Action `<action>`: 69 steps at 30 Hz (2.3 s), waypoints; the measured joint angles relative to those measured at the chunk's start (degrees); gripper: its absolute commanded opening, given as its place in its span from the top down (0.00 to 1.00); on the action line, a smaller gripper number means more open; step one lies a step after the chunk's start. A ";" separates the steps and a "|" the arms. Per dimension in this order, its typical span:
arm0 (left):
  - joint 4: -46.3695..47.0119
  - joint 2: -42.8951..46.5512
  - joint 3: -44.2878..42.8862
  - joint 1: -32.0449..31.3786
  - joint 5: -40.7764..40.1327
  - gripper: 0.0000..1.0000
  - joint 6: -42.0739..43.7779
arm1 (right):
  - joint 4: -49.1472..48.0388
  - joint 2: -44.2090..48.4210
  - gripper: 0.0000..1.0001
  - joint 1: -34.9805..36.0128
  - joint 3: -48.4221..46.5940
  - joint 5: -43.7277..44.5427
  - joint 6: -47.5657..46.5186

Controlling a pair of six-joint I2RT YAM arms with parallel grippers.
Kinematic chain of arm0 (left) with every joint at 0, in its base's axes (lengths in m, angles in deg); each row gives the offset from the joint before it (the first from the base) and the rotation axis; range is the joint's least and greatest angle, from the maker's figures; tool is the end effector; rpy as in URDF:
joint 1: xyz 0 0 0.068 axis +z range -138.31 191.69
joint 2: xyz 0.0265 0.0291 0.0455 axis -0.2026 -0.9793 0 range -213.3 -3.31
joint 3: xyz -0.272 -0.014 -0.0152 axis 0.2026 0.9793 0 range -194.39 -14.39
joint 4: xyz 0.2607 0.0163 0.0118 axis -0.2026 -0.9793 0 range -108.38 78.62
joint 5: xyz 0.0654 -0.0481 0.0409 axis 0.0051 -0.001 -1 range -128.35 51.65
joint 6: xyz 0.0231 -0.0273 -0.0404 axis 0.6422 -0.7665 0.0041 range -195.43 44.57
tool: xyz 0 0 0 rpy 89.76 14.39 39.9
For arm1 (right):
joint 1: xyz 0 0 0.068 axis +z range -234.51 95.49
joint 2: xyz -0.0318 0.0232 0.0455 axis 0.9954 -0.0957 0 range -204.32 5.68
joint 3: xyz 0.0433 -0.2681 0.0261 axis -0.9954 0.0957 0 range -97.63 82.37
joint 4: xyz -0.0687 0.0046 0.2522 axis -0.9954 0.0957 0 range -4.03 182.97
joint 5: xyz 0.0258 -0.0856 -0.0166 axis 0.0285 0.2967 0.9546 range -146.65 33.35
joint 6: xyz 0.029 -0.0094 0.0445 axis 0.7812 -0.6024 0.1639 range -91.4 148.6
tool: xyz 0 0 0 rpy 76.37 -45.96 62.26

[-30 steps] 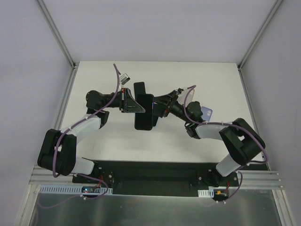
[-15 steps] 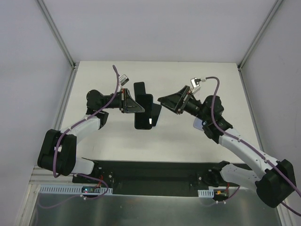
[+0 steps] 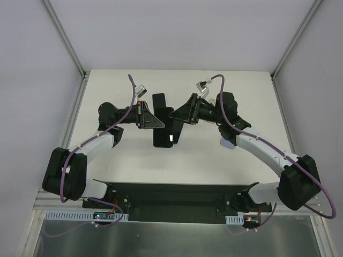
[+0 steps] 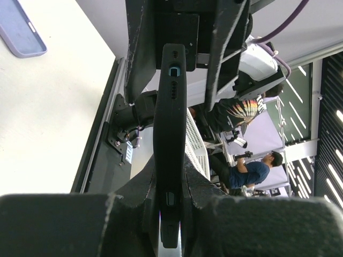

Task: Take the phone out of the phone case
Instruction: Remove the phone case from the phone.

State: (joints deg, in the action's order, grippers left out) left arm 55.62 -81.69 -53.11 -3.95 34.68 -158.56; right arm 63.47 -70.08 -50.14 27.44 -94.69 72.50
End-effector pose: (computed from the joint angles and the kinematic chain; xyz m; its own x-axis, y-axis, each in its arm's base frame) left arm 0.2497 -0.1053 0.3006 -0.8376 -0.0663 -0.5423 0.5462 -0.1167 -0.8295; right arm 0.2413 0.1917 0.3413 -0.6435 0.2214 -0.7327 -0.7034 0.2065 0.6801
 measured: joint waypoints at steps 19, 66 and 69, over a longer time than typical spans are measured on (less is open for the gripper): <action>0.04 1.46 0.26 0.00 0.17 1.00 -0.04 | -8.50 -5.92 0.69 -0.35 -2.27 -3.85 6.16; 0.02 1.86 0.66 0.48 -0.02 1.00 -1.55 | -48.61 -16.02 0.99 -2.69 7.74 -3.76 37.09; 1.31 0.98 0.63 0.48 0.00 1.00 -3.43 | -50.60 -16.00 0.99 -2.01 9.44 -1.25 39.54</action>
State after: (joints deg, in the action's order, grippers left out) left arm 56.93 -80.71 -52.47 -3.47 34.68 -161.99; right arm 12.87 -86.08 -52.15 36.88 -95.93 112.04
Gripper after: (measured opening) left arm 0.113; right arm 0.087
